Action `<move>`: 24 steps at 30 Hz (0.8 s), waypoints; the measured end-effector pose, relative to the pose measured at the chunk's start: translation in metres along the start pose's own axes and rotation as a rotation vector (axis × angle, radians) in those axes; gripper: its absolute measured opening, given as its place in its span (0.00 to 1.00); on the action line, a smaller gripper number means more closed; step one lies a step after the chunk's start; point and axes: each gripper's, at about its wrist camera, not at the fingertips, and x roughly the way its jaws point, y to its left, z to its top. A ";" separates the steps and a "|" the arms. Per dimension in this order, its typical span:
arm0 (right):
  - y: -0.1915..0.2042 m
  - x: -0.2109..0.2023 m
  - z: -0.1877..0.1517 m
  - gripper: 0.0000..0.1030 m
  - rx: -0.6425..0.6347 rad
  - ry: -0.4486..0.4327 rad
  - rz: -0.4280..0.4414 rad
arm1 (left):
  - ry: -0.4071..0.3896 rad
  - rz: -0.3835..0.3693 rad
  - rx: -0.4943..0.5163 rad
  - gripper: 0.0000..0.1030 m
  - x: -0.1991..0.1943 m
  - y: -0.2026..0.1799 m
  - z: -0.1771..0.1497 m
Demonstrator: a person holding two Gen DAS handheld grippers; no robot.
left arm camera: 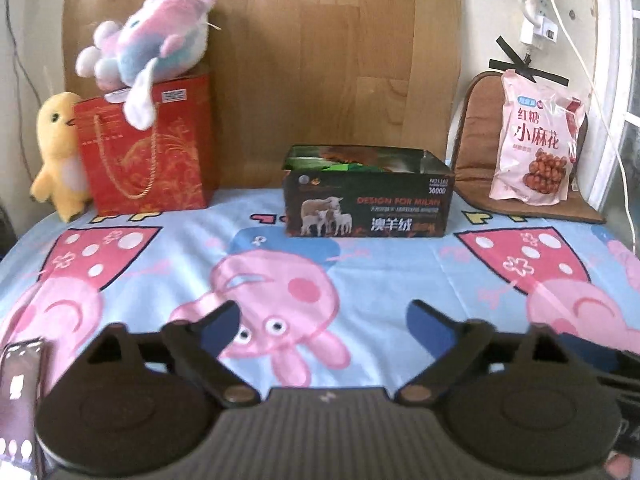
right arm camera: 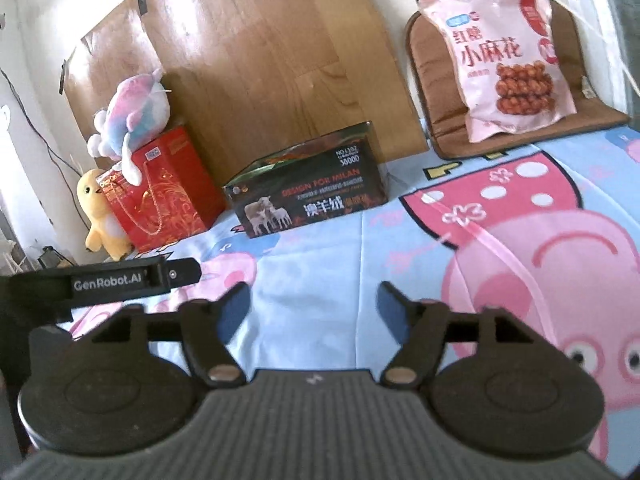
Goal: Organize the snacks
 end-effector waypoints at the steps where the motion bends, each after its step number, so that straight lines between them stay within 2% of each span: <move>1: 0.002 -0.004 -0.003 0.76 -0.001 0.000 0.002 | -0.005 0.012 0.004 1.00 -0.005 -0.001 -0.004; 5: 0.007 -0.019 -0.011 0.86 0.006 -0.011 0.006 | -0.003 0.048 0.009 1.00 -0.022 -0.002 -0.017; 8: 0.010 -0.032 -0.014 0.88 0.017 -0.023 0.011 | -0.005 0.053 -0.001 1.00 -0.036 -0.004 -0.024; 15: 0.016 -0.061 -0.020 1.00 0.021 -0.059 0.007 | -0.055 0.081 0.040 1.00 -0.067 -0.015 -0.030; 21: 0.015 -0.052 -0.022 1.00 0.042 -0.024 -0.008 | -0.050 0.134 0.066 1.00 -0.061 -0.017 -0.029; 24: 0.016 -0.056 -0.021 1.00 0.039 -0.043 -0.017 | -0.082 0.175 0.071 1.00 -0.063 -0.016 -0.033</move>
